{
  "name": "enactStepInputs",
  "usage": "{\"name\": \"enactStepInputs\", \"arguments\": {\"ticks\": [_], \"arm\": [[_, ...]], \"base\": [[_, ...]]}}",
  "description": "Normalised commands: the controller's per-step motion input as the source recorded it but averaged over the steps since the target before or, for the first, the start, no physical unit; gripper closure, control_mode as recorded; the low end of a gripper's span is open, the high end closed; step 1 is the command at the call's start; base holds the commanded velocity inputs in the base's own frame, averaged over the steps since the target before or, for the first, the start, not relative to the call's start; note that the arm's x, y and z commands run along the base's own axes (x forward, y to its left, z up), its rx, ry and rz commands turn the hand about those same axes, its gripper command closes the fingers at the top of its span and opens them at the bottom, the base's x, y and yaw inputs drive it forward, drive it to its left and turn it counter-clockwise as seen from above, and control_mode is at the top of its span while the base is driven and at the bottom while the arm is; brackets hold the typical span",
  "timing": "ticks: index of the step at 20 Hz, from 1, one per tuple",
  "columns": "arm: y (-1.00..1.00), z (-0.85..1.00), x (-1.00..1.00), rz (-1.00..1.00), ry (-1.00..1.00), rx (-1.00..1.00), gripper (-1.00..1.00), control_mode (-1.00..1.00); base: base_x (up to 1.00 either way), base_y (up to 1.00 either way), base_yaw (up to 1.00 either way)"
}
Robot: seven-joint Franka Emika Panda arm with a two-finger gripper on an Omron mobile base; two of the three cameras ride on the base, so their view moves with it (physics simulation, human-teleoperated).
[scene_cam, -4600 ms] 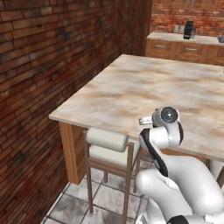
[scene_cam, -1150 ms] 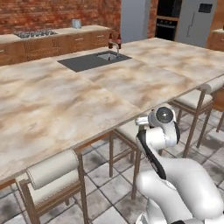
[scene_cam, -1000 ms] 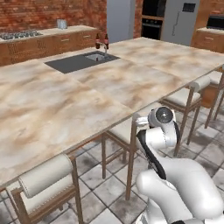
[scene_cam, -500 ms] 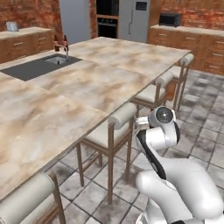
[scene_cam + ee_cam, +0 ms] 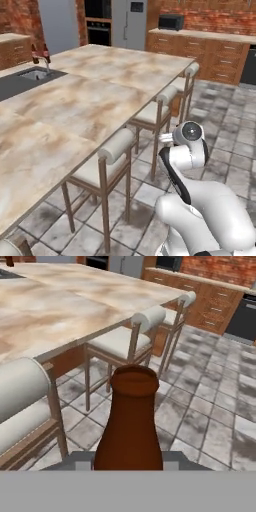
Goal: Place the large bottle from the dining counter next to the other large bottle outside the sink, and place the small bottle from the dining counter next to the other small bottle inside the sink.
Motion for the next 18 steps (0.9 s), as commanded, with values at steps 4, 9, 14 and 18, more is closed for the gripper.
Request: {"name": "enactStepInputs", "arguments": {"ticks": [4,9,14,18], "arm": [[0.0,0.0,0.0,0.0,0.0,0.0,1.0,1.0],[0.0,0.0,0.0,0.0,0.0,0.0,1.0,1.0],[0.0,0.0,0.0,0.0,0.0,0.0,1.0,1.0],[0.0,0.0,0.0,0.0,0.0,0.0,1.0,1.0]], "base": [[0.77,-0.44,-0.18],[0.69,-0.34,-0.23],[0.42,-0.2,-0.39],[0.24,-0.14,-0.46]]}}
